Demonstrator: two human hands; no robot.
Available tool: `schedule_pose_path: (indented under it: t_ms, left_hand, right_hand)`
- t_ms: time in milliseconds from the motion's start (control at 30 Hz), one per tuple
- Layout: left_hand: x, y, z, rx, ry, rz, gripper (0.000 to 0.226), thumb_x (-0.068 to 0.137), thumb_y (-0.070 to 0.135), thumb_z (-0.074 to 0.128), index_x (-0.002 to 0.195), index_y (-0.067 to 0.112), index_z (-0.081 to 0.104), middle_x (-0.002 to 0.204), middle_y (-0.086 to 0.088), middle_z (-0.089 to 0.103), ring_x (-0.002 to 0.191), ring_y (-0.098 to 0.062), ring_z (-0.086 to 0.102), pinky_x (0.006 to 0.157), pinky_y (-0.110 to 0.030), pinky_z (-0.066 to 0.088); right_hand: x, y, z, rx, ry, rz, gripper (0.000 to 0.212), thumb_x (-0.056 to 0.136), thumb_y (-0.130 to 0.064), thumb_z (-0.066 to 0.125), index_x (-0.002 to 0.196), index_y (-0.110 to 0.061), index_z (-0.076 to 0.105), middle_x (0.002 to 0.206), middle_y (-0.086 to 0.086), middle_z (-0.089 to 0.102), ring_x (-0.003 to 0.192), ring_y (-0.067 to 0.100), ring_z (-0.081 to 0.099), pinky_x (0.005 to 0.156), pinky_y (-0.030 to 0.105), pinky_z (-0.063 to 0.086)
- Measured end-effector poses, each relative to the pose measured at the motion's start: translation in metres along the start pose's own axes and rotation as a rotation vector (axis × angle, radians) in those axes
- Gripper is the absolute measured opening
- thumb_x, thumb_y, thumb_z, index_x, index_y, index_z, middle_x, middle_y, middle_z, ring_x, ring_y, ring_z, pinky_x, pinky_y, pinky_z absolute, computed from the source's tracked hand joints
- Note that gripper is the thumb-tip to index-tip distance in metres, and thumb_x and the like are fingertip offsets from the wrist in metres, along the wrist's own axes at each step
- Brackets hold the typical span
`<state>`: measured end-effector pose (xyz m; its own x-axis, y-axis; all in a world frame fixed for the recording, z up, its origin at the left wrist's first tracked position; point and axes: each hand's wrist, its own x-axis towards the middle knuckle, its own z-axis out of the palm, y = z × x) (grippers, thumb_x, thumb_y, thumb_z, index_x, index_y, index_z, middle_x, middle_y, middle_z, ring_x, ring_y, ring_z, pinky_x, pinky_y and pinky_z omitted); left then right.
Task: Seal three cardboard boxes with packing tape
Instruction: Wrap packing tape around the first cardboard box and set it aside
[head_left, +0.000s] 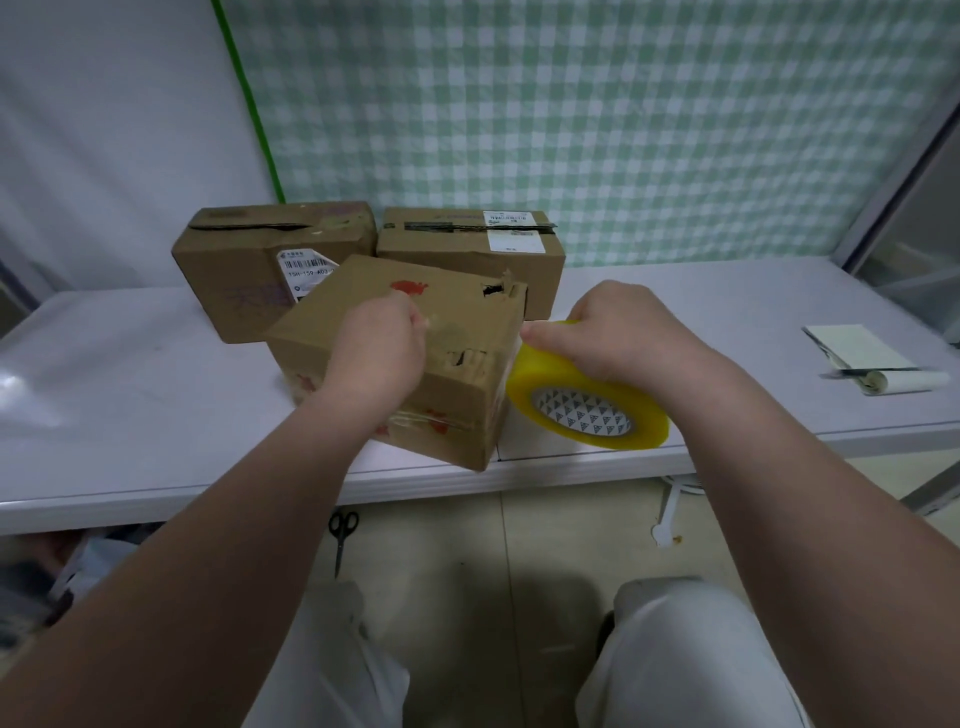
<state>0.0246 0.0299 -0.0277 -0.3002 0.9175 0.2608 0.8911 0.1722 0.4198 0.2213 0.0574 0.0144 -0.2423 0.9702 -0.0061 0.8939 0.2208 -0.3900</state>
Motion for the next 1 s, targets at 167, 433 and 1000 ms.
schedule_pose_path:
  t_ms: [167,433,1000]
  left_hand:
    - [0.001,-0.007,0.007,0.026,0.006,-0.001,0.015,0.099,0.025,0.043,0.086,0.02,0.048,0.079,0.002,0.051,0.079,-0.021,0.045,0.081,-0.039,0.042]
    - [-0.001,-0.013,0.012,0.042,0.05,0.053,0.013,0.099,0.021,0.042,0.089,0.018,0.049,0.078,-0.001,0.049,0.077,-0.023,0.045,0.072,-0.037,0.038]
    - [-0.018,-0.009,0.014,0.031,0.069,0.411,0.031,0.089,-0.002,0.047,0.11,0.006,0.068,0.112,-0.012,0.067,0.11,-0.032,0.057,0.098,-0.037,0.036]
  right_hand:
    - [0.01,-0.001,0.005,-0.036,-0.022,-0.008,0.056,0.083,-0.062,0.055,0.061,-0.011,0.055,0.065,0.003,0.051,0.062,0.017,0.049,0.054,0.03,0.035]
    - [0.015,-0.004,0.006,-0.035,-0.053,-0.011,0.053,0.082,-0.063,0.056,0.067,-0.012,0.06,0.068,0.003,0.053,0.064,0.016,0.051,0.053,0.028,0.036]
    - [0.018,-0.003,0.02,0.033,-0.081,0.04,0.049,0.08,-0.063,0.059,0.068,-0.015,0.057,0.072,0.001,0.053,0.066,0.014,0.05,0.052,0.028,0.034]
